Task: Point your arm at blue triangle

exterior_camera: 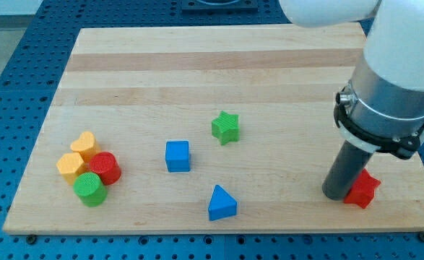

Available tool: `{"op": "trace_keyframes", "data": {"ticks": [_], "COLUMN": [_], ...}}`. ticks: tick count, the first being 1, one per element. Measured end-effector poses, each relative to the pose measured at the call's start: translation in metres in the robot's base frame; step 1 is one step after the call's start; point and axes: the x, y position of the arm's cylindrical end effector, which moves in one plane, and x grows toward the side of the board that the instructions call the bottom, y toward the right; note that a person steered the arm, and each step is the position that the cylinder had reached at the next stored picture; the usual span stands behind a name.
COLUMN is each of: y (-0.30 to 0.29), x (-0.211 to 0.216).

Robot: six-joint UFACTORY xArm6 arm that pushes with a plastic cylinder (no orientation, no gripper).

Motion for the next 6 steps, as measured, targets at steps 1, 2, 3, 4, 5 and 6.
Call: {"op": "trace_keyframes", "data": {"ticks": [1,2,3,4,5,6], "y": [-0.02,-0.066,-0.079,-0.096,-0.108,-0.111], "x": [-0.002,-0.005,0.0,0.028,0.041,0.041]}}
